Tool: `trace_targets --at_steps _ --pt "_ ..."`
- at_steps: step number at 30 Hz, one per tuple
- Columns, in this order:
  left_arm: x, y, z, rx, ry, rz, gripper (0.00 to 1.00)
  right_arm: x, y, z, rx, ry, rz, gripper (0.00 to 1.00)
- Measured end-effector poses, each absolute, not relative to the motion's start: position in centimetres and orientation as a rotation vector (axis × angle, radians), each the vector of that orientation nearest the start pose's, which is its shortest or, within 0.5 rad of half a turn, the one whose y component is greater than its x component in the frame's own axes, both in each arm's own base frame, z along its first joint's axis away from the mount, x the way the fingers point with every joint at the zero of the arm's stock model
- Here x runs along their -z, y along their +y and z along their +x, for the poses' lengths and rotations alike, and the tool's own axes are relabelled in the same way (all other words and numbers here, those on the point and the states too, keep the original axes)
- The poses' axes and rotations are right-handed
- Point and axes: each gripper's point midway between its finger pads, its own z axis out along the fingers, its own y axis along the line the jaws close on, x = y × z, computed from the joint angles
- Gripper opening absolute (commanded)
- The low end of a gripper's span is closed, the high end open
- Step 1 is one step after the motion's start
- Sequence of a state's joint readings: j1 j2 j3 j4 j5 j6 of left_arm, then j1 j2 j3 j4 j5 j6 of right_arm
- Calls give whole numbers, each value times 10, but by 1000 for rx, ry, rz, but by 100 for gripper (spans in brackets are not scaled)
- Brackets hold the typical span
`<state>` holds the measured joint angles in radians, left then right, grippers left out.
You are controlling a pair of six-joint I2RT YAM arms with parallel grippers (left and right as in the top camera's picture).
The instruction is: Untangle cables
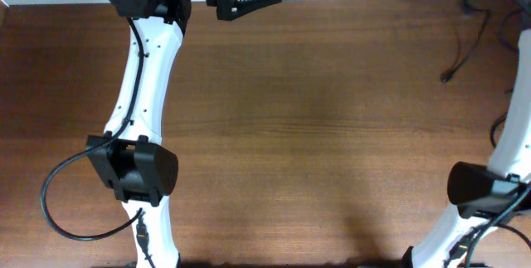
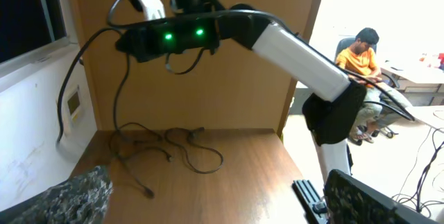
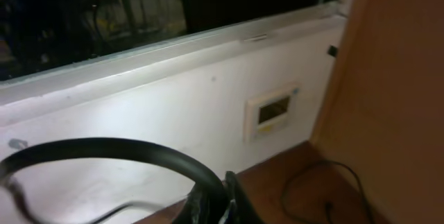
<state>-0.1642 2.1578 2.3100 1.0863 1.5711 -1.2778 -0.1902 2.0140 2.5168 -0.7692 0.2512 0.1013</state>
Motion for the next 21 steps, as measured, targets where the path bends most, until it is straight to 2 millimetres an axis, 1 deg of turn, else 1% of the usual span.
trace_targets --at_steps 2,6,9,10,12,14,15,16,18,20,21 --pt "-500 -239 390 1361 1162 1312 99 -458 -143 543 282 1771 423 4" --pt "-500 -239 390 1379 1183 1301 99 -452 -146 550 296 1779 400 4" --pt "-500 -239 390 1389 1194 1295 99 -427 -164 553 327 1839 424 4" --pt "-500 -239 390 1392 1197 1294 99 -416 -174 554 340 1865 441 4" --pt "-499 -239 390 1395 1201 1291 99 -389 -201 555 372 1917 487 4" --pt "-499 -239 390 1397 1203 1290 99 -366 -231 552 408 1955 538 4" --pt "-500 -239 390 1397 1203 1290 99 -359 -250 547 433 1963 567 4" --pt "-500 -239 390 1397 1203 1290 99 -358 -267 539 458 1963 589 4" --pt "-499 -239 390 1398 1204 1290 99 -367 -288 526 491 1941 620 4" --pt "-499 -239 390 1397 1203 1290 99 -378 -298 515 499 1923 629 4" --pt "-499 -239 390 1398 1204 1290 99 -384 -296 512 488 1920 620 4"
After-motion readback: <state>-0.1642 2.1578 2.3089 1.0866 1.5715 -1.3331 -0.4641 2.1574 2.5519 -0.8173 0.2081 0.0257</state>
